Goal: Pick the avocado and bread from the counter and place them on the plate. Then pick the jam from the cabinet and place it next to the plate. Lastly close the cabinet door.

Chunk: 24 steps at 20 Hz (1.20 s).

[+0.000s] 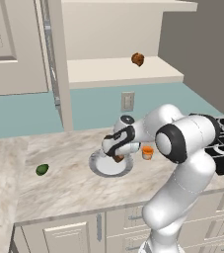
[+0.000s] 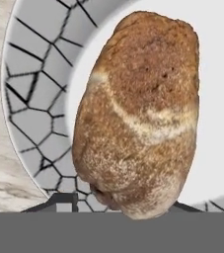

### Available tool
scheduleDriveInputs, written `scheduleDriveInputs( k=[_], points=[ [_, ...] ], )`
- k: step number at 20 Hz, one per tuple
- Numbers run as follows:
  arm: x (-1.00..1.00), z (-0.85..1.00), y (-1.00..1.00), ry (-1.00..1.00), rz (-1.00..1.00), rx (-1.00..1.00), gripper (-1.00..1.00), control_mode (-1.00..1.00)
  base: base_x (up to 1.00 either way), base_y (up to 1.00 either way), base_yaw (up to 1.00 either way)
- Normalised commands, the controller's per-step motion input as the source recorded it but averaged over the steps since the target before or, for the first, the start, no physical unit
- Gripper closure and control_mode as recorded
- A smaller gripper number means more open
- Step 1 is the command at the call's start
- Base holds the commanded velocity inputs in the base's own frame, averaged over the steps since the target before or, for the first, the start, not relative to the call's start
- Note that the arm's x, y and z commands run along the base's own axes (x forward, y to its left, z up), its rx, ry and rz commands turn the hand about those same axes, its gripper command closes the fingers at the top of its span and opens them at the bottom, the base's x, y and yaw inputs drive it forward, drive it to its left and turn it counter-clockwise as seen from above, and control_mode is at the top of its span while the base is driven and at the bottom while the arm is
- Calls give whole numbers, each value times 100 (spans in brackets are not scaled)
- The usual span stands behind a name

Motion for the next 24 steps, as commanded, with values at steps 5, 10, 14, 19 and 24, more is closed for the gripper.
scheduleDriveInputs(
  k=[5,10,14,19,24],
  points=[
    [0,0,0,0,6,0,-100,-100,0,0,0],
    [0,5,0,0,6,0,-100,-100,0,0,0],
    [0,21,0,-1,7,2,-100,-100,0,0,0],
    [0,33,0,-3,7,1,-100,-100,0,0,0],
    [-13,11,0,-1,6,0,-100,-100,0,0,0]
  ],
)
